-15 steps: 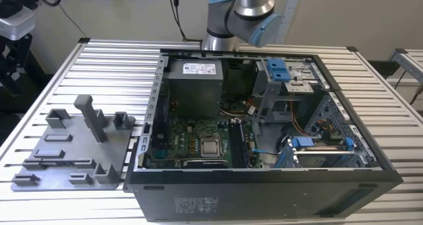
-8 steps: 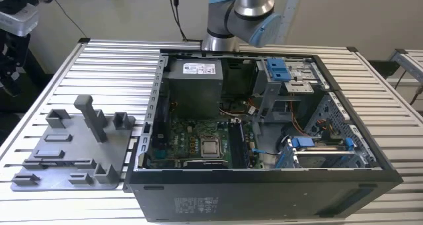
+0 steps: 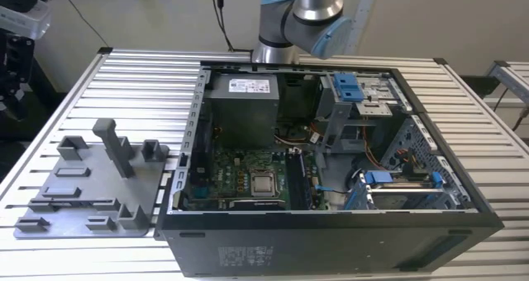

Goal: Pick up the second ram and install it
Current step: 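Pick up the second ram and move it above second insertion slot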

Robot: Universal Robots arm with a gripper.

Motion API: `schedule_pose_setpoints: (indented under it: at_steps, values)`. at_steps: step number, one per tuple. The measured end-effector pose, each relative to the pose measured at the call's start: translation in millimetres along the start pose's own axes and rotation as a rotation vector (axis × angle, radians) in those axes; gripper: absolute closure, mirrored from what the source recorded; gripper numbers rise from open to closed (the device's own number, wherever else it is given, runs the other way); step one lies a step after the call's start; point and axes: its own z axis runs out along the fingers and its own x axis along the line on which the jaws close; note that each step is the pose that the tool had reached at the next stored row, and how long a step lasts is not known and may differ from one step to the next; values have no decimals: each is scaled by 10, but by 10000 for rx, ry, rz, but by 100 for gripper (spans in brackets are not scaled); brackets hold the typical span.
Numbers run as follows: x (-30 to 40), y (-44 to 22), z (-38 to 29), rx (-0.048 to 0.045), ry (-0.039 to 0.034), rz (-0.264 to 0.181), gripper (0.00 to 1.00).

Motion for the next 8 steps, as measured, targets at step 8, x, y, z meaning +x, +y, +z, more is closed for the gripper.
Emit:
schedule_pose_setpoints:
  at_steps: [8]
  values:
    - [0,-1,4,243,32,-1257,89]
